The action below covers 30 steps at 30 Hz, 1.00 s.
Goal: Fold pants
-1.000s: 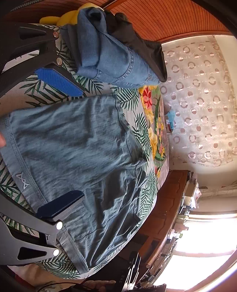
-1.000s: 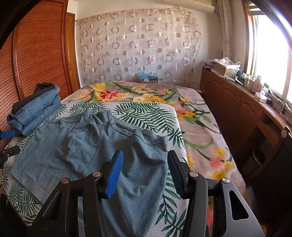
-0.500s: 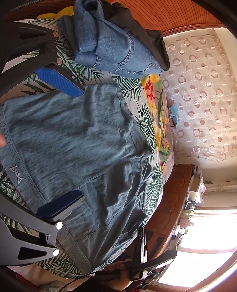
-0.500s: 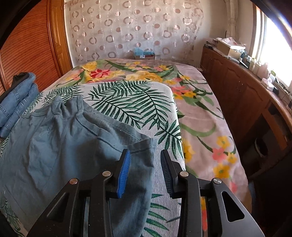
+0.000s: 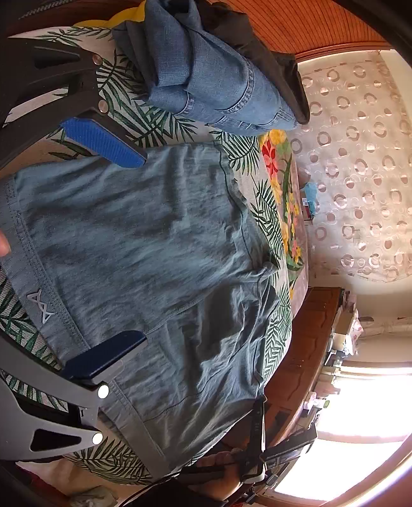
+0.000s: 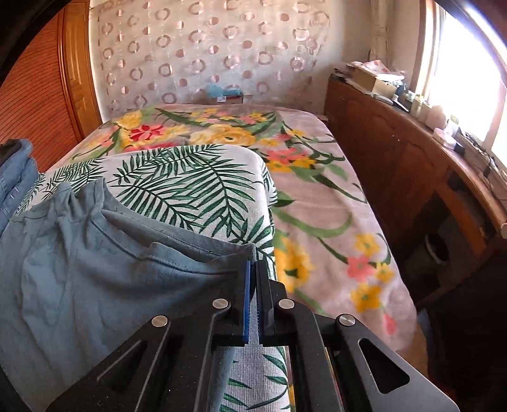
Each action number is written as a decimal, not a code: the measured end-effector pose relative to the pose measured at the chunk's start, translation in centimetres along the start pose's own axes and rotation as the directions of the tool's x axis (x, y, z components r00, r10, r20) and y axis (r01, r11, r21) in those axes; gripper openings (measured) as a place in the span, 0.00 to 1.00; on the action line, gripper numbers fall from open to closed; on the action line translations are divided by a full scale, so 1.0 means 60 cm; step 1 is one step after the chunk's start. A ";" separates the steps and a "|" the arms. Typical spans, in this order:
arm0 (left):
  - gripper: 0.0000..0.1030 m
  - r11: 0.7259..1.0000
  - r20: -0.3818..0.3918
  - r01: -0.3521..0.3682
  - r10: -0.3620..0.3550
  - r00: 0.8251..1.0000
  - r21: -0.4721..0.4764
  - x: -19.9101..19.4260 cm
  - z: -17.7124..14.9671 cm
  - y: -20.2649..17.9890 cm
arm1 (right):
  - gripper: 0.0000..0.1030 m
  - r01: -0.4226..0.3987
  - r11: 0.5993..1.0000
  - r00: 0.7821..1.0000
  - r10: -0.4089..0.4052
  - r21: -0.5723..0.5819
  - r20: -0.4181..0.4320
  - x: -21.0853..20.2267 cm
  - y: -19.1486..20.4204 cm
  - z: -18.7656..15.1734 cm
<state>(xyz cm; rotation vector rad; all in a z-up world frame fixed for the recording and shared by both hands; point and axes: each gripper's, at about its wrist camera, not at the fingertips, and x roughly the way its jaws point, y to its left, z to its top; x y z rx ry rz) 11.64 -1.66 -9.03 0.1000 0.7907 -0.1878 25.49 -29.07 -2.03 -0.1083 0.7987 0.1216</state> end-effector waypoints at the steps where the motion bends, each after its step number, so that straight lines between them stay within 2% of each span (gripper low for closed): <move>1: 1.00 1.000 0.001 0.004 -0.004 1.000 -0.002 -0.002 -0.002 0.001 | 0.03 -0.014 1.000 1.000 0.014 0.004 -0.004 -0.004 0.003 -0.004; 6: 1.00 1.000 -0.001 0.007 -0.007 1.000 -0.005 -0.009 -0.007 0.004 | 0.10 -0.031 1.000 0.999 0.031 0.000 0.032 -0.059 0.015 -0.022; 8: 1.00 1.000 0.001 0.006 -0.006 1.000 -0.005 -0.015 -0.010 0.006 | 0.25 -0.052 0.998 0.997 0.053 -0.024 0.056 -0.092 0.031 -0.033; 11: 1.00 1.000 0.004 0.004 -0.004 1.000 -0.008 -0.021 -0.014 0.010 | 0.41 -0.088 0.995 0.992 0.092 -0.056 0.081 -0.112 0.050 -0.049; 18: 1.00 1.000 0.002 -0.002 0.002 1.000 -0.022 -0.035 -0.029 0.024 | 0.43 -0.205 0.972 0.971 0.217 -0.116 0.103 -0.190 0.111 -0.142; 24: 1.00 0.999 -0.008 -0.016 0.016 1.000 -0.036 -0.042 -0.044 0.038 | 0.44 -0.261 0.954 0.958 0.275 -0.146 0.085 -0.241 0.138 -0.211; 28: 1.00 0.999 -0.018 -0.021 0.020 1.000 -0.047 -0.045 -0.056 0.046 | 0.56 -0.273 0.951 0.954 0.287 -0.147 0.084 -0.257 0.130 -0.242; 30: 1.00 0.998 -0.024 -0.021 0.020 1.000 -0.056 -0.047 -0.064 0.051 | 0.57 -0.270 0.952 0.955 0.284 -0.146 0.087 -0.269 0.122 -0.257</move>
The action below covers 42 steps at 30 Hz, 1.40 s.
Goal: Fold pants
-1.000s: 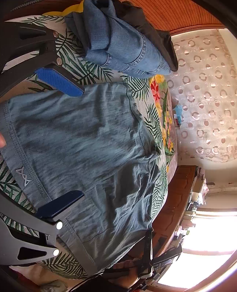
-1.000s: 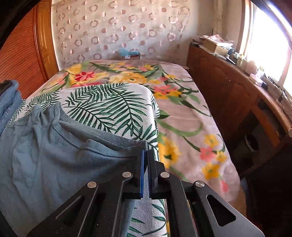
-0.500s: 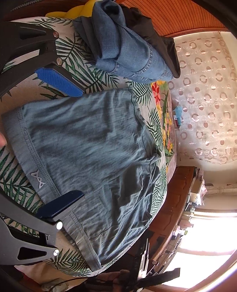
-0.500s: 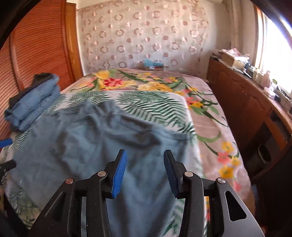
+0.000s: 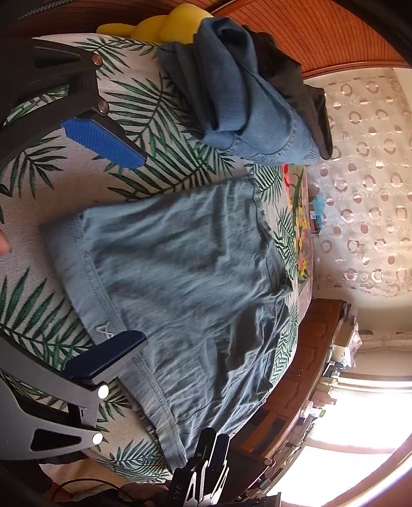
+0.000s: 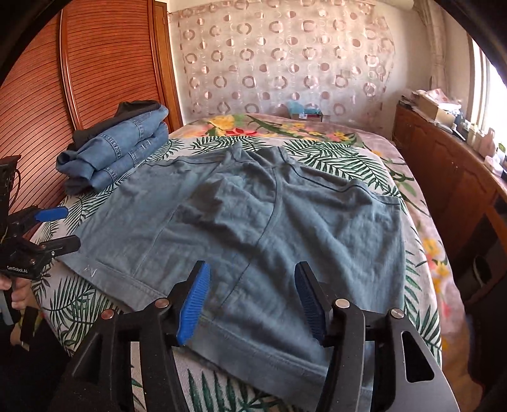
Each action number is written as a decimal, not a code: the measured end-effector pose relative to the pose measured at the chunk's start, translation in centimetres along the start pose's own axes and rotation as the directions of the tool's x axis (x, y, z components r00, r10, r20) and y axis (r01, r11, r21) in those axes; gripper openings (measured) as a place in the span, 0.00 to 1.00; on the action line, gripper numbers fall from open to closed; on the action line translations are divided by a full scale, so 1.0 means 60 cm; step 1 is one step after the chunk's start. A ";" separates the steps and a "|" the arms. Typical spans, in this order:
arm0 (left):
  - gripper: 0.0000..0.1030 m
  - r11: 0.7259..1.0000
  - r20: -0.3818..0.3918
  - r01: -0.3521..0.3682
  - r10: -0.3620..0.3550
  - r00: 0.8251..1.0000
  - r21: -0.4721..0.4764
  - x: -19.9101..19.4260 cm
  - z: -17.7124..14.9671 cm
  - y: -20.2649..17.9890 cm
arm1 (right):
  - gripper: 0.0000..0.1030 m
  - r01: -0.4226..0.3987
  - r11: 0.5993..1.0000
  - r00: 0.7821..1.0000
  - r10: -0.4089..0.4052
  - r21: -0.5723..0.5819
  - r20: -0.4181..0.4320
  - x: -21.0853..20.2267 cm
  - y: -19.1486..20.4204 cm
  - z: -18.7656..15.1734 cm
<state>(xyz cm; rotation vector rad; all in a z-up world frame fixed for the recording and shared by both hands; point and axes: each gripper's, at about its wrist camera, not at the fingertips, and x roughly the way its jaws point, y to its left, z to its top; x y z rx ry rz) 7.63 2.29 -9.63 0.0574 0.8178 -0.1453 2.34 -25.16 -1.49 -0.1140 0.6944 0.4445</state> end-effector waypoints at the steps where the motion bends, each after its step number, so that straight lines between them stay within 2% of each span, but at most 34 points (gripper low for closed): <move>1: 1.00 1.000 -0.003 0.001 -0.001 1.000 -0.003 0.000 -0.003 0.002 | 0.57 0.002 1.000 1.000 -0.002 0.000 -0.002 0.003 -0.002 0.005; 3: 1.00 1.000 -0.008 -0.006 0.006 1.000 -0.009 -0.003 -0.012 0.008 | 0.57 0.004 1.000 1.000 -0.004 -0.004 -0.005 -0.010 0.000 -0.008; 6: 1.00 1.000 -0.013 -0.005 0.005 1.000 -0.021 -0.006 -0.020 0.016 | 0.57 0.011 1.000 1.000 -0.011 -0.012 -0.005 0.000 -0.005 0.003; 10: 0.94 0.999 -0.019 0.015 -0.016 1.000 -0.045 -0.008 -0.027 0.026 | 0.57 0.019 1.000 1.000 -0.019 -0.024 -0.007 0.019 0.006 0.020; 20: 0.66 0.997 -0.050 0.053 -0.056 0.997 -0.056 -0.003 -0.051 0.024 | 0.57 0.021 0.999 1.000 -0.021 -0.030 -0.002 0.036 0.018 0.024; 24: 0.60 0.997 -0.049 0.053 -0.055 0.997 -0.047 -0.006 -0.057 0.019 | 0.57 0.019 1.000 1.000 -0.019 -0.024 -0.002 0.038 0.018 0.023; 28: 0.41 0.995 -0.043 0.082 -0.085 0.995 -0.057 -0.013 -0.060 0.019 | 0.57 0.018 1.000 1.000 -0.018 -0.020 0.000 0.041 0.017 0.021; 30: 0.34 0.996 -0.035 0.072 -0.074 0.997 -0.061 -0.015 -0.058 0.019 | 0.57 0.018 1.000 1.000 -0.018 -0.016 -0.001 0.045 0.016 0.019; 32: 0.21 0.994 -0.022 0.085 -0.087 0.996 -0.075 -0.019 -0.055 0.026 | 0.57 0.018 1.000 1.000 -0.018 -0.009 -0.005 0.048 0.014 0.019; 35: 0.14 0.992 -0.009 0.107 -0.108 0.994 -0.074 -0.026 -0.049 0.027 | 0.57 0.019 1.000 1.000 -0.019 0.004 -0.009 0.053 0.009 0.017; 42: 0.11 0.991 0.019 0.130 -0.130 0.991 -0.031 -0.040 -0.031 0.003 | 0.57 0.026 0.999 1.000 -0.025 0.027 -0.012 0.057 0.001 0.016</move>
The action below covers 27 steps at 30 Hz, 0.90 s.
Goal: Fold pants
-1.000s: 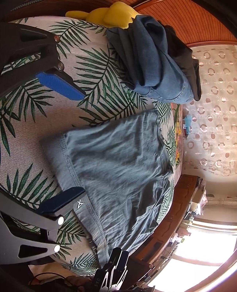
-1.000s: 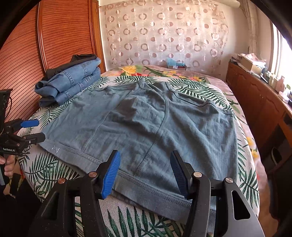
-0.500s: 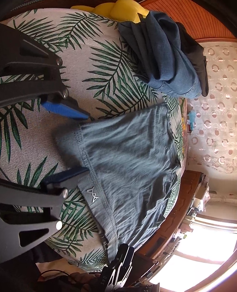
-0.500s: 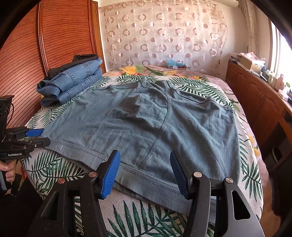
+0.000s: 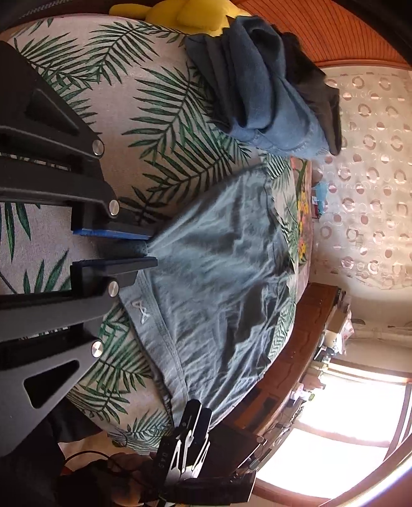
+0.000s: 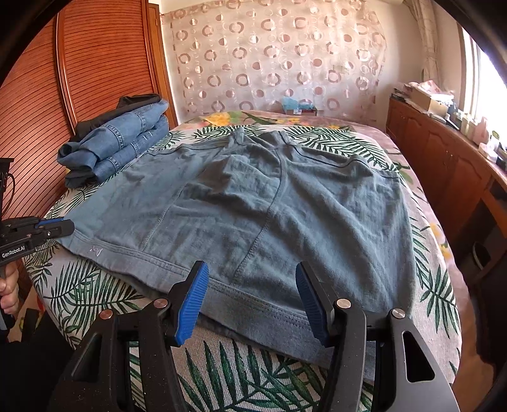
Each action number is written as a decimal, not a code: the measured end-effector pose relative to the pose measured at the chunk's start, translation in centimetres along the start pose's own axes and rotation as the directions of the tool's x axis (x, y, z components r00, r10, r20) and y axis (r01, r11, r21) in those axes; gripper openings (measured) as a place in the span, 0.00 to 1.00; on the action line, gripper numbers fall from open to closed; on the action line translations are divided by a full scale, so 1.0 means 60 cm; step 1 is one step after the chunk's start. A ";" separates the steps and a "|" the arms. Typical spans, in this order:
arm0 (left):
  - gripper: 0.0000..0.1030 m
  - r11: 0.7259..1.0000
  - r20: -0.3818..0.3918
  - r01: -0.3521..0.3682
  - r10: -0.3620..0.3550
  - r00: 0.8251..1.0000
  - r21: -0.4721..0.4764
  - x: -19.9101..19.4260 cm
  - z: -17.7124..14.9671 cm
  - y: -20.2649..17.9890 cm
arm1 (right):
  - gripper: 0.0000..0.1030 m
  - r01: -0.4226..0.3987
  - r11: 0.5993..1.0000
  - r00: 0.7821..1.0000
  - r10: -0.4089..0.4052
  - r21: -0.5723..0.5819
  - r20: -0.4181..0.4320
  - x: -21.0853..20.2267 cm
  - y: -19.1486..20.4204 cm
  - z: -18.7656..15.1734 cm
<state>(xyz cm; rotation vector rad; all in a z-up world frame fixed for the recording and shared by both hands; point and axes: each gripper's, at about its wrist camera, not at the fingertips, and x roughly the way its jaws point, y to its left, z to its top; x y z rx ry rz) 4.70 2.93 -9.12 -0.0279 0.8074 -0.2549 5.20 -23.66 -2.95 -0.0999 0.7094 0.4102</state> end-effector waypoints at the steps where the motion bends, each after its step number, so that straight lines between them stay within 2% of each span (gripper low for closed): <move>1: 0.11 1.000 0.005 0.003 -0.003 1.000 0.007 -0.002 0.004 -0.004 | 0.57 0.001 1.000 1.000 -0.001 0.003 0.001 0.000 -0.001 0.000; 18: 0.10 0.986 0.039 0.077 -0.084 0.996 0.148 0.011 0.084 -0.102 | 0.58 0.000 0.999 0.999 -0.002 0.042 0.037 -0.010 -0.015 -0.007; 22: 0.10 0.980 0.037 0.097 -0.105 0.994 0.173 0.017 0.099 -0.126 | 0.63 0.010 0.999 0.999 -0.012 0.045 0.049 -0.012 -0.015 -0.008; 27: 0.10 0.970 0.036 0.117 -0.128 0.991 0.211 0.019 0.116 -0.159 | 0.65 0.031 0.998 0.997 -0.035 0.056 0.066 -0.017 -0.021 -0.011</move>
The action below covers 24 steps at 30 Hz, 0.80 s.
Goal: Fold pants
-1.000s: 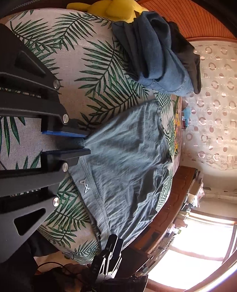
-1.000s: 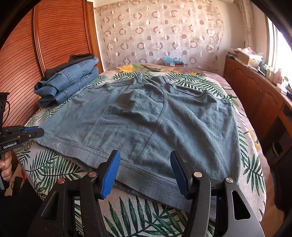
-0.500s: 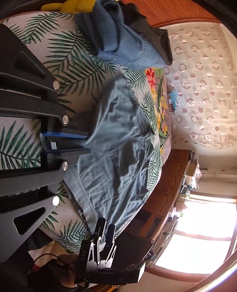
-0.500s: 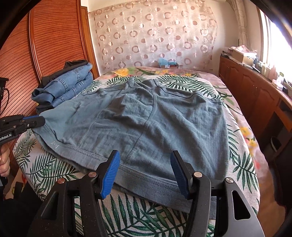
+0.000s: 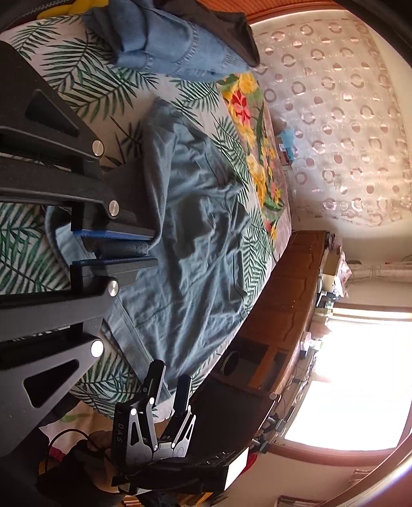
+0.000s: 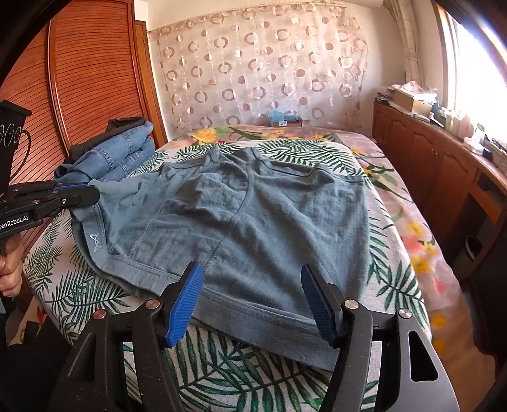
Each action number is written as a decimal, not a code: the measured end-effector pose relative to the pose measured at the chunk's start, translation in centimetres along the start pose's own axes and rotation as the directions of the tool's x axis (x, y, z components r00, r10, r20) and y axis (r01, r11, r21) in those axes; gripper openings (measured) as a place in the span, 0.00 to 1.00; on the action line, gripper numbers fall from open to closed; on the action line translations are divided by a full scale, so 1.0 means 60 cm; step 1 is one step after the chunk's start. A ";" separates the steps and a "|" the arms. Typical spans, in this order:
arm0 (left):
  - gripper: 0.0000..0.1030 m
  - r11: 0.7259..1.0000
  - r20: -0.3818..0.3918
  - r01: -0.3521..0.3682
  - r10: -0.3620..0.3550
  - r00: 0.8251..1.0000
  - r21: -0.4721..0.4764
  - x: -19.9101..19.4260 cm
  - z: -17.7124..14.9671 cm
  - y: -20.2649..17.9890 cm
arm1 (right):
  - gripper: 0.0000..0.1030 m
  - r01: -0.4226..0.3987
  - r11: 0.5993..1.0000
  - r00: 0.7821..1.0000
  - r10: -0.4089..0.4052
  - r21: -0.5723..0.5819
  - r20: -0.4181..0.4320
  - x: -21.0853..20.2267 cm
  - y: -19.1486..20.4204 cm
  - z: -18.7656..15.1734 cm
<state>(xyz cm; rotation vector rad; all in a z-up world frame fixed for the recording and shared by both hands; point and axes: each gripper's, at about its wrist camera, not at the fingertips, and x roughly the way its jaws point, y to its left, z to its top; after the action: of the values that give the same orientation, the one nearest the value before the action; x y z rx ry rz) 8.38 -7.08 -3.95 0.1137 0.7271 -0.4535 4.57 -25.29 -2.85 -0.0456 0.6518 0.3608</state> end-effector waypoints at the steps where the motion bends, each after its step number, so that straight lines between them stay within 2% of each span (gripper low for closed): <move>1: 0.10 1.000 0.001 0.004 -0.004 1.000 0.006 0.002 0.004 -0.005 | 0.65 0.005 1.000 1.000 -0.005 0.003 0.002 -0.001 0.000 -0.001; 14: 0.10 0.993 0.015 0.081 -0.083 0.996 0.082 0.019 0.065 -0.079 | 0.65 0.047 0.998 0.999 -0.048 0.033 0.016 0.001 -0.006 -0.005; 21: 0.11 0.994 -0.002 0.072 -0.072 0.997 0.085 0.031 0.068 -0.088 | 0.65 0.054 0.997 0.998 -0.055 0.046 0.019 0.004 -0.004 -0.008; 24: 0.18 0.995 -0.008 0.076 -0.076 0.997 0.070 0.030 0.064 -0.083 | 0.65 0.054 0.997 0.998 -0.055 0.046 0.016 0.008 -0.002 -0.006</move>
<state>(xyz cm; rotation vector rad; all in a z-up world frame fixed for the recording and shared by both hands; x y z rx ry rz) 9.73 -13.17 -2.00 0.1539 0.7221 -0.5519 4.75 -25.30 -3.46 -0.0167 0.6398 0.2932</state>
